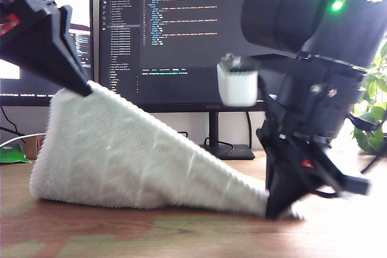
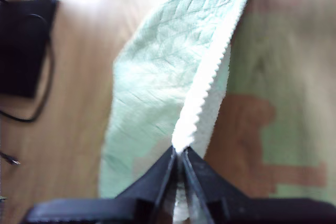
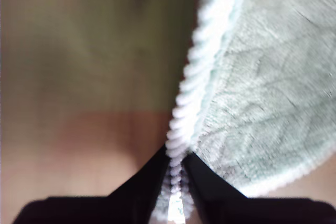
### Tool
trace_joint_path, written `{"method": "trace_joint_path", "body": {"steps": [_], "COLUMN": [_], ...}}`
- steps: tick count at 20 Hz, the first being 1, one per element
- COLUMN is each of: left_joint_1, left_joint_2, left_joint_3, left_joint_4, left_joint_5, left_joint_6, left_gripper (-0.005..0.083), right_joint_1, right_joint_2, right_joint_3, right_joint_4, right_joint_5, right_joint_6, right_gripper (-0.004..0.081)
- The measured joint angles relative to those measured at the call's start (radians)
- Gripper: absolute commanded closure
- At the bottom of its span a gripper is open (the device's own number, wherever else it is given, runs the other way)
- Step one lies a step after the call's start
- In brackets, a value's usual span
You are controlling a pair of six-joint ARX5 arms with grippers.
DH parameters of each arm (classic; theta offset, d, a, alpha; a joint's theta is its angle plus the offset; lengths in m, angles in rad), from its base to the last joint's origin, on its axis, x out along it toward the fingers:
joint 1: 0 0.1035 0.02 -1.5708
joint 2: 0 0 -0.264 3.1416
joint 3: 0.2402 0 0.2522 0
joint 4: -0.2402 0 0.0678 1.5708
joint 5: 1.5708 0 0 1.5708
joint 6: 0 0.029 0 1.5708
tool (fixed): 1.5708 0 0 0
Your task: Fold the tea towel to a neat square and place it to the right
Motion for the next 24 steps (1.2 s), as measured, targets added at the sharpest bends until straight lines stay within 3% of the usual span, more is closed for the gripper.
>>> {"method": "trace_joint_path", "body": {"steps": [6,13,17,22,24], "left_joint_1": [0.141,0.261,0.282,0.294,0.296], "left_joint_2": [0.006,0.071,0.137,0.201,0.229], "left_joint_3": [0.000,0.005,0.093,0.300,0.349], "left_joint_4": [0.207,0.495,0.494,0.460,0.448], "left_joint_5": [-0.009,0.034,0.054,0.074,0.075], "left_joint_6": [0.077,0.143,0.146,0.146,0.146], "left_gripper": [0.0794,0.0794,0.0795,0.0795,0.0795], "right_joint_1": [-0.012,-0.119,-0.125,-0.127,-0.134], "right_joint_2": [0.007,0.007,0.011,0.062,0.088], "right_joint_3": [0.183,0.474,0.486,0.486,0.498], "right_joint_4": [0.094,0.106,0.116,0.240,0.277], "right_joint_5": [0.177,0.207,0.223,0.314,0.310], "right_joint_6": [-0.076,-0.150,-0.152,-0.181,-0.196], "right_gripper": [0.0782,0.0782,0.0782,0.0782,0.0782]}}
